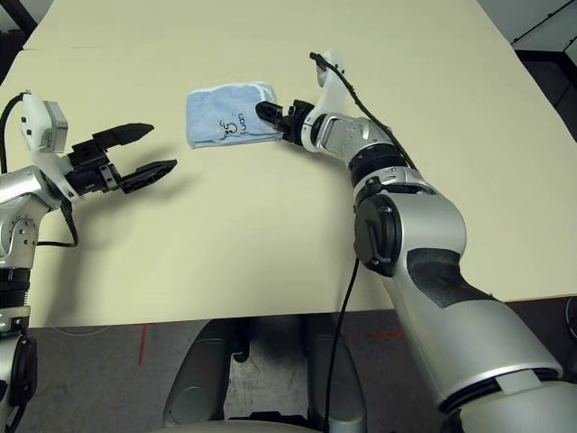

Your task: Fold the towel and set it aside.

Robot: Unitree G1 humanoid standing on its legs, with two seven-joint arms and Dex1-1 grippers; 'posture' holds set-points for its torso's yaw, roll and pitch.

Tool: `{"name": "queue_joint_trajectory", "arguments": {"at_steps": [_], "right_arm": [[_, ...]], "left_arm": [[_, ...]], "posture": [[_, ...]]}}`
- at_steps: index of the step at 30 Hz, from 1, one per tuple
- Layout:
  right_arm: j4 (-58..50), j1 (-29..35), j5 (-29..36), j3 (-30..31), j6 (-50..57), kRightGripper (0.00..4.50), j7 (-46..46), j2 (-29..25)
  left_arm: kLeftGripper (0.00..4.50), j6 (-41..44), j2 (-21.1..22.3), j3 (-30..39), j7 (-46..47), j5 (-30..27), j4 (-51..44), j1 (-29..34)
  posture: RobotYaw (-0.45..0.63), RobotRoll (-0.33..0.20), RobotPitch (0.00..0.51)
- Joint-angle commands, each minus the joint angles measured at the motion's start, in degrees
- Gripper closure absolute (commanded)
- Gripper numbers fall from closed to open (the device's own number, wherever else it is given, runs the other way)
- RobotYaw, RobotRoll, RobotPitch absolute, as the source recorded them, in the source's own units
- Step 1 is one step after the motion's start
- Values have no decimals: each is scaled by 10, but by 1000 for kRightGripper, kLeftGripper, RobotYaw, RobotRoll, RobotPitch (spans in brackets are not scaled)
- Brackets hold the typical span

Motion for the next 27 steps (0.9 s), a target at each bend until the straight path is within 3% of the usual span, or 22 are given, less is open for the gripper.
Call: {"name": "queue_joint_trajectory", "arguments": {"at_steps": [1, 4, 7, 17, 27], "right_arm": [[17, -1, 8, -12, 4, 31, -18, 17], [17, -2, 8, -18, 2, 31, -21, 20], [17, -3, 10, -21, 2, 618, -22, 18], [14, -7, 13, -21, 11, 4369, -7, 7], [2, 1, 43, -49, 0, 4474, 27, -44]], "left_arm": [[0, 16, 5, 3, 3, -10, -25, 13], [0, 21, 5, 4, 5, -11, -29, 15], [0, 23, 7, 3, 4, -13, -29, 15], [0, 29, 4, -7, 1, -12, -18, 4], [0, 30, 2, -10, 0, -11, -16, 8]], "posture": [[151, 0, 275], [156, 0, 274], [152, 0, 268], [121, 0, 260], [72, 0, 238]]}}
